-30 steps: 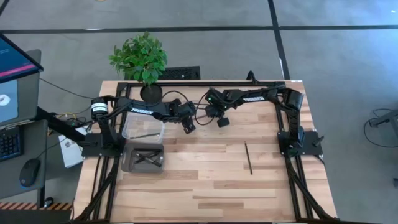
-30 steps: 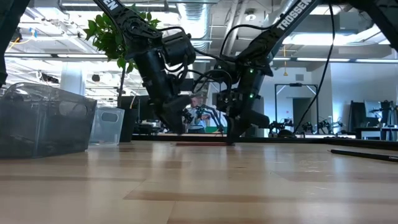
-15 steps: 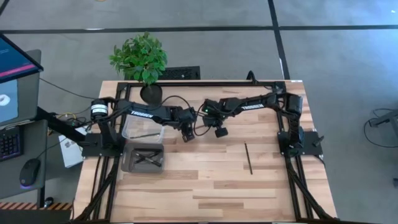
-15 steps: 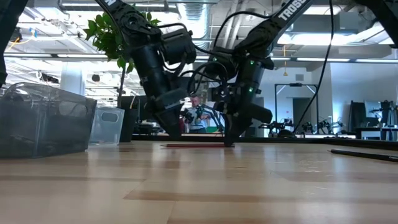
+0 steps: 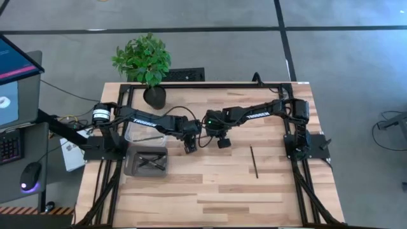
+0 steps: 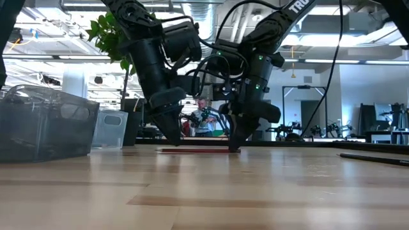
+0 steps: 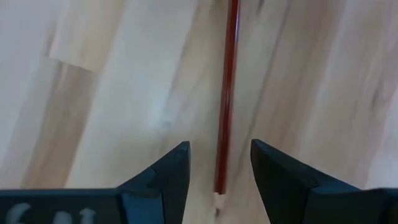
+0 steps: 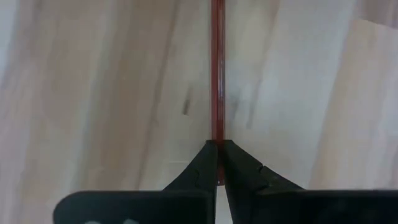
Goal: Sort pens & pencils
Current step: Put the red pencil into the transparent bin
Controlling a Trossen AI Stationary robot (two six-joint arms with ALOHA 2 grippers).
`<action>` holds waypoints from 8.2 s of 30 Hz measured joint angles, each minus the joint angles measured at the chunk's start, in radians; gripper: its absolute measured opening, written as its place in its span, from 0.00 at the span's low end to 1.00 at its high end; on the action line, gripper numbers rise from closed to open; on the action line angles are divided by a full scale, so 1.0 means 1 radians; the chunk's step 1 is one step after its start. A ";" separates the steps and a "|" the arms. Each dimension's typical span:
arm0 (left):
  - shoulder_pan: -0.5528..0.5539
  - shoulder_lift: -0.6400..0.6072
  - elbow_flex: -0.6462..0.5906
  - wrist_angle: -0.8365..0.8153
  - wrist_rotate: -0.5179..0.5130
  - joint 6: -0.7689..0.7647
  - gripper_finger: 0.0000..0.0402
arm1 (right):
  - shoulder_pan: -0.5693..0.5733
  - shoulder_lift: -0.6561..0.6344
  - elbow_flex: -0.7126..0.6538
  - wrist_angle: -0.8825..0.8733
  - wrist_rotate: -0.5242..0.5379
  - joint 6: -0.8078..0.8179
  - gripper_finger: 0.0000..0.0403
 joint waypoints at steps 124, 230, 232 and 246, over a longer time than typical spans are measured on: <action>-0.040 0.003 -0.005 -0.197 -0.003 0.000 0.00 | -0.021 -0.132 -0.095 0.173 -0.106 0.031 0.18; -0.048 -0.163 0.008 -0.261 -0.093 -0.064 0.00 | -0.015 0.010 -0.076 0.587 -0.040 -0.062 0.40; -0.048 -0.163 0.008 -0.259 -0.093 -0.064 0.00 | -0.015 0.010 -0.076 0.589 -0.040 -0.062 0.33; -0.048 -0.162 0.008 -0.221 -0.094 -0.041 0.00 | -0.013 0.010 -0.076 0.584 -0.041 -0.081 0.22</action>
